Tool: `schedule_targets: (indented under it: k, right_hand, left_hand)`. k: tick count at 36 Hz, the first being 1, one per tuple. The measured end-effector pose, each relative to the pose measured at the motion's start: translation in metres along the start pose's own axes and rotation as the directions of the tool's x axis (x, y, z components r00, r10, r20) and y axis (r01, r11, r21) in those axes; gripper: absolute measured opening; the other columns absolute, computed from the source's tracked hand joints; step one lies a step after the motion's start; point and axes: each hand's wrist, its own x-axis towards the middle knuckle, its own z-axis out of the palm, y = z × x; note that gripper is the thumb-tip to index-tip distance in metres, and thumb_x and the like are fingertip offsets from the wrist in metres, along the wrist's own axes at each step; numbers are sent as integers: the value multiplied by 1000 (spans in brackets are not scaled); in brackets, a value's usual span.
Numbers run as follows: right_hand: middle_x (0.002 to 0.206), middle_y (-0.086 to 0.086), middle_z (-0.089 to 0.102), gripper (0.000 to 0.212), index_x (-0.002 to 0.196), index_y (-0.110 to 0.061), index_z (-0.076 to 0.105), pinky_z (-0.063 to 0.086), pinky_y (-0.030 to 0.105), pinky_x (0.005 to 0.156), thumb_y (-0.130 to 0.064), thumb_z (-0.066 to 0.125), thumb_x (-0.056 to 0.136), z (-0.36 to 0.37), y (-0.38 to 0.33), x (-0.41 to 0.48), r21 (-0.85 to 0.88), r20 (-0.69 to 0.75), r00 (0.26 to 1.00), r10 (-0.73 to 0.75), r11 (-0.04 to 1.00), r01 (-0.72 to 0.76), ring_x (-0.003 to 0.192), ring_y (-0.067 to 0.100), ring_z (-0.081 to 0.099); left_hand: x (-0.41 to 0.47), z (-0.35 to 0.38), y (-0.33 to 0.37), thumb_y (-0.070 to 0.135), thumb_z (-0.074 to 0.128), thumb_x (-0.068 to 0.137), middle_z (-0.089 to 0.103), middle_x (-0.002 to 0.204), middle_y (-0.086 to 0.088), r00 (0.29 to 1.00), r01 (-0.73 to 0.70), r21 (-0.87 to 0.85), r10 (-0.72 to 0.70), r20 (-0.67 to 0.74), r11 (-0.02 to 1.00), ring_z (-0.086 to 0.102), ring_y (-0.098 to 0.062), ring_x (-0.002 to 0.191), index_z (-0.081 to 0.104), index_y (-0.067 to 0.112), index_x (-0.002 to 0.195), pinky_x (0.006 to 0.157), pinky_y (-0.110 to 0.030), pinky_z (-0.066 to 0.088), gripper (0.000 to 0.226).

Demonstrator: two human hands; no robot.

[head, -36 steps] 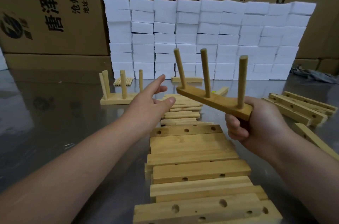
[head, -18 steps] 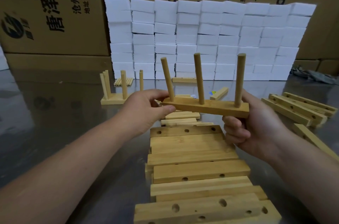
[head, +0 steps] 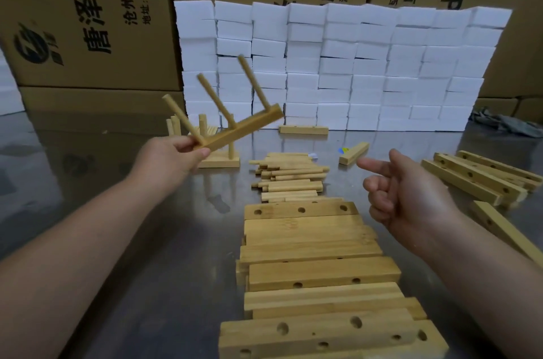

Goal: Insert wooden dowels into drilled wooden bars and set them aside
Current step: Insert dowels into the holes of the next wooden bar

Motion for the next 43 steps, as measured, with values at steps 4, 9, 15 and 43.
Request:
schedule_targets:
  k: [4,9,15,43]
  right_hand:
    - [47,-1,50,41,96,-11,62,27,20,32,-40,33,100,1,0,1,0,-7,1000,6,1000,-6,31,7,30]
    - [47,-1,50,39,96,-11,62,27,20,33,-38,34,100,2,1,1,-23,-12,1000,-2,1000,2,32,8,31]
    - [46,-2,49,36,96,-11,61,27,20,33,-36,35,100,3,1,0,-48,-14,1000,-2,999,2,32,8,30]
    - [49,-2,50,26,95,-12,62,26,21,35,-30,43,97,6,6,0,-143,2,999,-45,989,44,34,8,31]
  left_hand:
    - [7,-16,-22,32,69,81,59,72,17,1000,25,202,-24,-7,979,52,-5,71,72,26,97,60,-27,36,17]
    - [13,-34,-50,38,67,82,56,78,14,996,85,423,-94,1,902,50,-11,75,68,25,108,59,-29,37,29]
    - [18,-34,-62,38,67,81,65,113,-2,989,95,534,-141,46,840,55,-21,95,66,20,114,71,-30,40,38]
    - [49,1,-57,38,56,89,58,89,-2,994,56,712,-105,24,700,50,-20,82,64,18,102,66,-29,41,25]
